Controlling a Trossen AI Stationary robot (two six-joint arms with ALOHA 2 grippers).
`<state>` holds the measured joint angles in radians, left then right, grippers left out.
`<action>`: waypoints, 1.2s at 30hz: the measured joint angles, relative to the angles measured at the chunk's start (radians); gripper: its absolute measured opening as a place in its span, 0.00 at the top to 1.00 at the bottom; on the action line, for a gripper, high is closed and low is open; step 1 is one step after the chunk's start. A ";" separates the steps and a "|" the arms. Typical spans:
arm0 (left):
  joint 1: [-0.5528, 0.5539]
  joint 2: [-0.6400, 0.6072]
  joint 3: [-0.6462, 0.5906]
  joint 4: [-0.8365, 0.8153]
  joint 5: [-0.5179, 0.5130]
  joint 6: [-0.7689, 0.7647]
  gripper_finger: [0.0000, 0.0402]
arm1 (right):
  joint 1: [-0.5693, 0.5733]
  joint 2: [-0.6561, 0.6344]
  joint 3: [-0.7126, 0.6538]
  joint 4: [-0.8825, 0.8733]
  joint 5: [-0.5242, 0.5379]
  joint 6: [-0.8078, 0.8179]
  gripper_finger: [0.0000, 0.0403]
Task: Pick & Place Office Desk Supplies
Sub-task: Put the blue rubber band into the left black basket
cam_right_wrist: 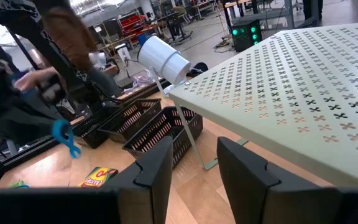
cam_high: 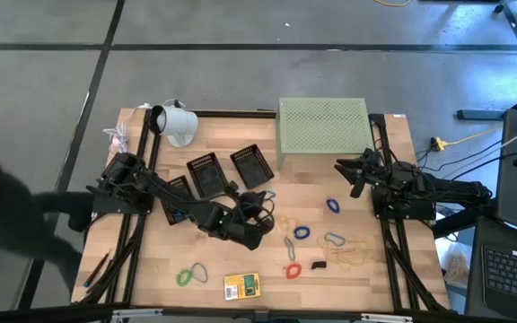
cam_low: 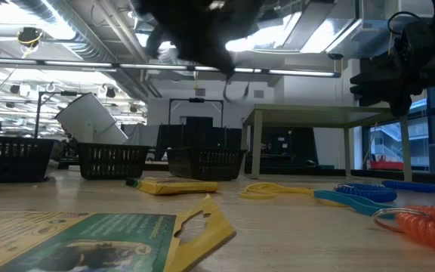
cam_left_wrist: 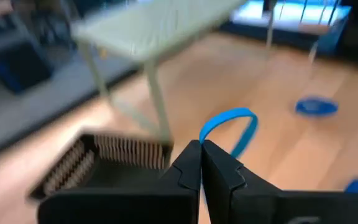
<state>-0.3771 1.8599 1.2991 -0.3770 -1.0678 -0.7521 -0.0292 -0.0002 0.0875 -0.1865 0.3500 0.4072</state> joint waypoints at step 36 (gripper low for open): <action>0.030 -0.169 -0.167 -1.194 0.871 -0.994 0.99 | 0.000 0.000 0.000 0.000 -0.001 0.000 0.68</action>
<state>-0.3471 1.6913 1.1319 -1.5706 -0.1968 -1.7460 -0.0292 -0.0002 0.0875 -0.1866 0.3487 0.4068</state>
